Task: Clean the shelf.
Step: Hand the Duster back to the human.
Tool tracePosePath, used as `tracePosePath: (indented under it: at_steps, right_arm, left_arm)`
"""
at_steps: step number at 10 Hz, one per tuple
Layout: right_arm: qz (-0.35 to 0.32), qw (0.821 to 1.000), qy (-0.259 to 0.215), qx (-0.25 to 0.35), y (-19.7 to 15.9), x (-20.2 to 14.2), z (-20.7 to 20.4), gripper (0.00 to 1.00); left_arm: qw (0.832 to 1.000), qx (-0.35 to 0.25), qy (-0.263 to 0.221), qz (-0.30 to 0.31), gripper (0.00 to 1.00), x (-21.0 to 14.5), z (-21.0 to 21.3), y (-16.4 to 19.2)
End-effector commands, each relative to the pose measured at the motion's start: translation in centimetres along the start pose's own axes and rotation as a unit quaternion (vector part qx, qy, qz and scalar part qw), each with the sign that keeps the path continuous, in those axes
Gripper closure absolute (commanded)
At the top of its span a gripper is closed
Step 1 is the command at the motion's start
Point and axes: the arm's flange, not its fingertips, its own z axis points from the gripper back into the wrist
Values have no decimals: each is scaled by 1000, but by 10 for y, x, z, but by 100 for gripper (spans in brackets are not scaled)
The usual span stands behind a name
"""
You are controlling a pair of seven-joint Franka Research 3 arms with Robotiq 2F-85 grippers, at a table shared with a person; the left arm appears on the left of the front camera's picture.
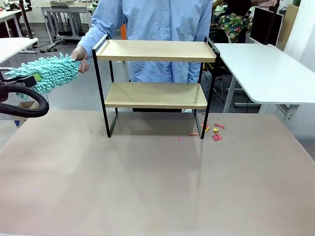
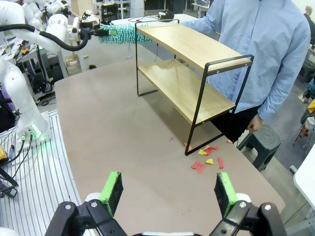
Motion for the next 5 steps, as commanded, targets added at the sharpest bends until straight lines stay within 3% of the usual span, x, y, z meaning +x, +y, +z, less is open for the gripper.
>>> tracePosePath:
  at_steps: [1, 2, 3, 4, 5]
  right_arm:
    - [5, 1000, -1, 0, 0, 0, 1, 0]
    - [5, 1000, -1, 0, 0, 0, 1, 0]
    - [5, 1000, -1, 0, 0, 0, 1, 0]
    - [5, 1000, -1, 0, 0, 0, 1, 0]
    - [5, 1000, -1, 0, 0, 0, 1, 0]
  left_arm:
    - [1000, -11, 7, 16, 0, 19, 13, -5]
    - [998, -19, 20, 48, 0, 38, 23, -8]
    - [997, -16, 27, 68, 11, 57, 32, -9]
    - [996, -8, 24, 86, 1, 79, 41, -4]
    - [994, 0, 16, 112, 0, 103, 52, 4]
